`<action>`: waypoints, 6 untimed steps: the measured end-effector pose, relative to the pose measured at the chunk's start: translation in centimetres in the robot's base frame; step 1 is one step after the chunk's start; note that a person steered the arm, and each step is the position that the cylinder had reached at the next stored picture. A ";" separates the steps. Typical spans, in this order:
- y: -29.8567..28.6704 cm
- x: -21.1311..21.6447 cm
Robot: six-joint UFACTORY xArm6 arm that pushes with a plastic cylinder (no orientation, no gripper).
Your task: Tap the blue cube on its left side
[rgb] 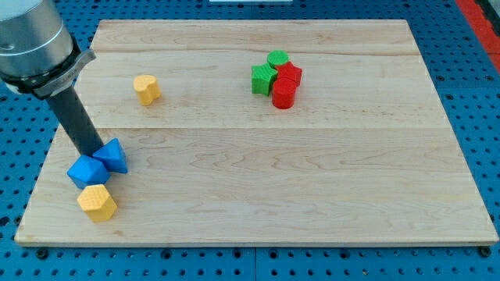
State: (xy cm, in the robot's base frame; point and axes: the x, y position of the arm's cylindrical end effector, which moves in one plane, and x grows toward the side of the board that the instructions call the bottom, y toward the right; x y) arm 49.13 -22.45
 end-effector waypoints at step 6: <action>-4.1 -2.5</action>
